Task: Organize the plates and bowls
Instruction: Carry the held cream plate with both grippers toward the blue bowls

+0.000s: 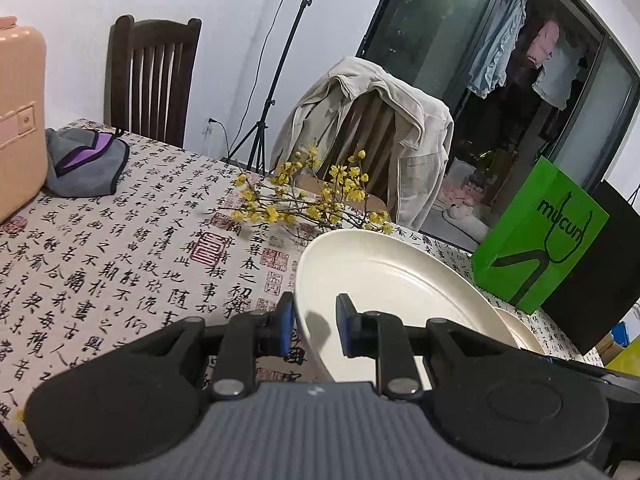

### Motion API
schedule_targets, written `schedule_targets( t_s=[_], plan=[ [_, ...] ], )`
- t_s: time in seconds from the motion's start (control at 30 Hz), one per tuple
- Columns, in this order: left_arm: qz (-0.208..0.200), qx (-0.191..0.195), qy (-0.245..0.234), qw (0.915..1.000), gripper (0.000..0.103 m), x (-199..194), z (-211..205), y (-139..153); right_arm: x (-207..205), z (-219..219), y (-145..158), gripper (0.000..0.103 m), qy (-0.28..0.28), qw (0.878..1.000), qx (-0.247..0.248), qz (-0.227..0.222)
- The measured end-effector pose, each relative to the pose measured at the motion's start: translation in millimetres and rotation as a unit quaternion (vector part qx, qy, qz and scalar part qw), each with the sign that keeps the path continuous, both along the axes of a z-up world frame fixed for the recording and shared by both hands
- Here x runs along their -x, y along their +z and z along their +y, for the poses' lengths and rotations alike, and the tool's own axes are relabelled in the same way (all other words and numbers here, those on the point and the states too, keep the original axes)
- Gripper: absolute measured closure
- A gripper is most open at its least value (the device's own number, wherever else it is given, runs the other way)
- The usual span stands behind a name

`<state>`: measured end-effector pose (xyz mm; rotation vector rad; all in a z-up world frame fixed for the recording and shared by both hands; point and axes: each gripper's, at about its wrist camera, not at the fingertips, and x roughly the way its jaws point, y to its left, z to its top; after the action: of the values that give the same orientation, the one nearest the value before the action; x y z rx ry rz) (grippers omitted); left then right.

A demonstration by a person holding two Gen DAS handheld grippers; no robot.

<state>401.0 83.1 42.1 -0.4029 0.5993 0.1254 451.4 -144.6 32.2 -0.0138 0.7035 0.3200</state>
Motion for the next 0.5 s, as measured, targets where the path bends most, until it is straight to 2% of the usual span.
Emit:
schedule_targets(
  t_s=[0.5],
  plan=[
    [-0.005, -0.009, 0.006, 0.9999, 0.081, 41, -3, 6, 35, 0, 4, 0.087, 0.007, 1.0, -0.009, -0.005]
  ],
)
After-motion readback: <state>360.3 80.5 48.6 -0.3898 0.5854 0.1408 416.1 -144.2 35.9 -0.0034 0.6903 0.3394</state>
